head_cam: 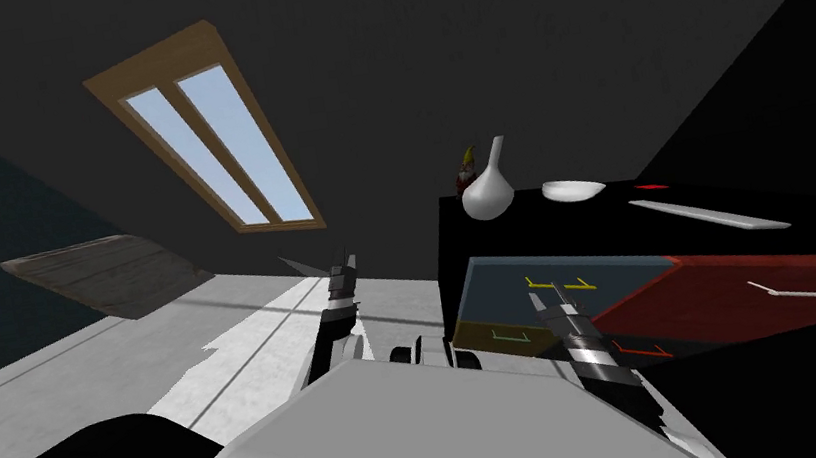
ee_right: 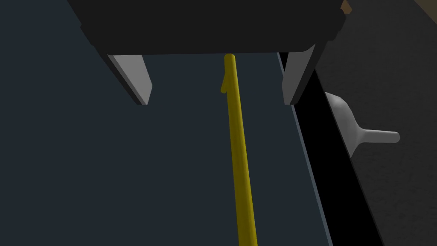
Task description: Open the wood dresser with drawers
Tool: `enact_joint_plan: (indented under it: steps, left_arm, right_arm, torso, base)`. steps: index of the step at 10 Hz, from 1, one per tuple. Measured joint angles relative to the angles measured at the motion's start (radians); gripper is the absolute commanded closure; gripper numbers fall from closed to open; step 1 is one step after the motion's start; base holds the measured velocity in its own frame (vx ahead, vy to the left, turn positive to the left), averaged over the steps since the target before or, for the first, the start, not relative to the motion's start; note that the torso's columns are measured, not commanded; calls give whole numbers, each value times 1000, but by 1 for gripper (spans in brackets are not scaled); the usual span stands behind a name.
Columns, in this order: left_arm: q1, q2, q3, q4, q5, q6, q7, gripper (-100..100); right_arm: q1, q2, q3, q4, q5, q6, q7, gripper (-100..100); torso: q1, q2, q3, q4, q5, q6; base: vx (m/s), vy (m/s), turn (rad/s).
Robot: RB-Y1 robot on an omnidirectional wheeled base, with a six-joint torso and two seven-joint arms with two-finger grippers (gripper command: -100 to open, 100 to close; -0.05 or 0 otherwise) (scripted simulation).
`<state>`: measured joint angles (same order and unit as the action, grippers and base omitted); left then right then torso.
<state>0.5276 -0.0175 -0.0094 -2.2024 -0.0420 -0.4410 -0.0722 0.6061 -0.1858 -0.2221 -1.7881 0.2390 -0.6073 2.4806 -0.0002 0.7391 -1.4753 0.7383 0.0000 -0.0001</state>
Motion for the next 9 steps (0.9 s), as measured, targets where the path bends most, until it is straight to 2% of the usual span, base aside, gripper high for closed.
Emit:
enact_joint_plan:
  steps: [4, 5, 9]
  left_arm:
    - [0, 0, 0, 0, 0, 0, 0, 0]
    - [0, 0, 0, 0, 0, 0, 0, 0]
    - [1, 0, 0, 0, 0, 0, 0, 0]
  right_arm:
    - [-69, 10, -34, 15, -1, 70, 7, -100]
    - [-70, 10, -35, 15, -1, 73, 7, 100]
    - [9, -6, 2, 5, -2, -10, -2, 100]
  torso:
    - [0, -3, -2, -1, 0, 0]
    - [0, -3, -2, -1, 0, 1]
    - [-1, -2, -1, -1, 0, 0]
  base:
    - [-55, 0, 96]
    - [61, -15, -277]
    - [97, 6, -170]
